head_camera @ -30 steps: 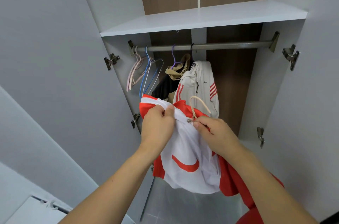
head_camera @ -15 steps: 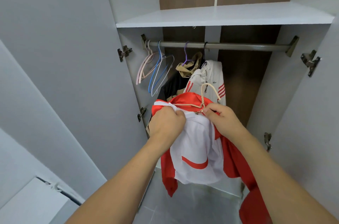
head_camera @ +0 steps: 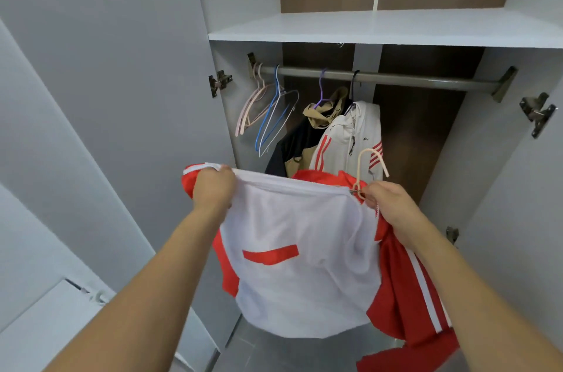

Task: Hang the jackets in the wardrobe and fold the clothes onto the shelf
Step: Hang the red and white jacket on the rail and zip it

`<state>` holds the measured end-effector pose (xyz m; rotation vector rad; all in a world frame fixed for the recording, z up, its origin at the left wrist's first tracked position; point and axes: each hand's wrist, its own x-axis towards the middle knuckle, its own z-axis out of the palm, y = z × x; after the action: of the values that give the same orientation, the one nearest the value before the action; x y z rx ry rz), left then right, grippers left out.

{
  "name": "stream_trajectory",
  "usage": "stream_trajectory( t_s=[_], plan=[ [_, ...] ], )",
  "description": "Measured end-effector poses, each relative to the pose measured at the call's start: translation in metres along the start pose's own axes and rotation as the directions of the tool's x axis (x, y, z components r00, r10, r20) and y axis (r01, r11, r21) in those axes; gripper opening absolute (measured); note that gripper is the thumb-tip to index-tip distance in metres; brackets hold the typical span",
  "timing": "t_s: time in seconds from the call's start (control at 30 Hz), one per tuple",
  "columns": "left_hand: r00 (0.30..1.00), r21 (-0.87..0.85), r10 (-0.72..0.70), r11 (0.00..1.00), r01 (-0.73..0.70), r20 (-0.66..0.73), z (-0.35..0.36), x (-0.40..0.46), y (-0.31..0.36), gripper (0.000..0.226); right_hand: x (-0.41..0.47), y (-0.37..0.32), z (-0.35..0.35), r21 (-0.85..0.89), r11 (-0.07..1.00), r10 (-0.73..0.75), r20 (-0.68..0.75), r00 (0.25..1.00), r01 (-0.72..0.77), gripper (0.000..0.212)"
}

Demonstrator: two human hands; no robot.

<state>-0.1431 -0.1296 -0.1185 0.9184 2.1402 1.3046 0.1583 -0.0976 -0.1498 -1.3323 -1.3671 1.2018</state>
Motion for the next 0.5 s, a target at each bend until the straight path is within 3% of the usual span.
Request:
stream_trajectory(
  t_s=[0.03, 0.07, 0.1, 0.13, 0.17, 0.2, 0.27, 0.3, 0.33, 0.37, 0.5],
  plan=[
    [0.994, 0.274, 0.028, 0.960, -0.055, 0.104, -0.003, 0.001, -0.005, 0.024, -0.001, -0.001, 0.000, 0.036, 0.999, -0.009, -0.002, 1.000, 0.009, 0.050],
    [0.979, 0.539, 0.032, 0.831, -0.138, 0.201, -0.003, -0.004, -0.008, 0.019, -0.001, -0.004, 0.002, 0.072, 0.997, -0.026, 0.002, 1.000, 0.026, 0.050],
    [0.961, 0.723, 0.020, 0.654, -0.222, 0.277, 0.000, -0.013, -0.008, 0.016, -0.002, -0.007, 0.003, 0.108, 0.993, -0.048, 0.008, 0.999, 0.047, 0.050],
    [0.945, 0.800, 0.016, 0.528, -0.285, 0.326, 0.006, -0.024, -0.007, 0.018, -0.002, -0.012, 0.006, 0.135, 0.989, -0.067, 0.018, 0.998, 0.064, 0.049],
    [0.922, 0.784, 0.051, 0.509, -0.355, 0.384, 0.014, -0.033, -0.004, 0.022, -0.003, -0.017, 0.008, 0.142, 0.987, -0.086, 0.032, 0.996, 0.080, 0.048],
    [0.881, 0.703, 0.116, 0.558, -0.441, 0.459, 0.024, -0.042, 0.000, 0.027, -0.005, -0.021, 0.011, 0.134, 0.986, -0.109, 0.046, 0.993, 0.102, 0.048],
    [0.716, 0.442, 0.262, 0.636, -0.632, 0.647, 0.043, -0.058, 0.011, 0.038, -0.006, -0.029, 0.017, 0.105, 0.981, -0.172, 0.065, 0.983, 0.164, 0.049],
    [0.627, 0.331, 0.330, 0.629, -0.703, 0.706, 0.050, -0.068, 0.017, 0.037, -0.007, -0.032, 0.019, 0.080, 0.978, -0.200, 0.077, 0.977, 0.194, 0.049],
    [0.581, 0.264, 0.390, 0.618, -0.740, 0.714, 0.055, -0.076, 0.024, 0.027, -0.009, -0.036, 0.020, 0.049, 0.974, -0.223, 0.092, 0.970, 0.219, 0.049],
    [0.563, 0.229, 0.440, 0.609, -0.759, 0.700, 0.059, -0.082, 0.029, 0.020, -0.010, -0.040, 0.020, 0.015, 0.970, -0.245, 0.109, 0.963, 0.244, 0.049],
    [0.530, 0.237, 0.544, 0.517, -0.822, 0.650, 0.068, -0.094, 0.037, 0.037, -0.008, -0.046, 0.013, -0.088, 0.943, -0.307, 0.146, 0.941, 0.321, 0.034]
  ],
)
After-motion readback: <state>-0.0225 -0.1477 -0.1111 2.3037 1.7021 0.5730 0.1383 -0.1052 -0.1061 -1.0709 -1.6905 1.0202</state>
